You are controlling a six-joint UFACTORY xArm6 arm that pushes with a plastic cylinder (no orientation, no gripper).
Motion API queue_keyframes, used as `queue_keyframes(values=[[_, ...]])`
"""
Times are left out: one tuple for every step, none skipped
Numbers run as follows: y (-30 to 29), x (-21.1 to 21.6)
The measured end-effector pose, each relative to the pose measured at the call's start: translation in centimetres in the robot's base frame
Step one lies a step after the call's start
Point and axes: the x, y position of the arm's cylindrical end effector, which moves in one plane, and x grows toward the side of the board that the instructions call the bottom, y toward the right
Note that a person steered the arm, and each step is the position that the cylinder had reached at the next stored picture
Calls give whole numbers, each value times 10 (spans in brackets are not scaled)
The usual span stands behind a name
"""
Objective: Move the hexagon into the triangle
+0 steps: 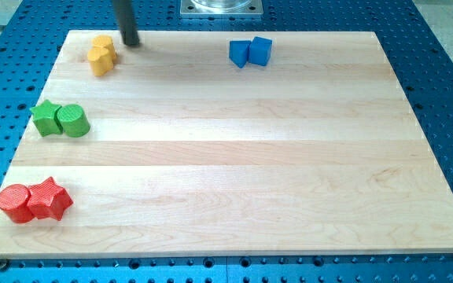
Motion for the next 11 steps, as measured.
queue_keyframes(values=[[-52, -23], [-106, 10], [-72, 25], [28, 25], [-19, 32], [-3, 53], [63, 53], [94, 68], [105, 106], [72, 143], [101, 183]])
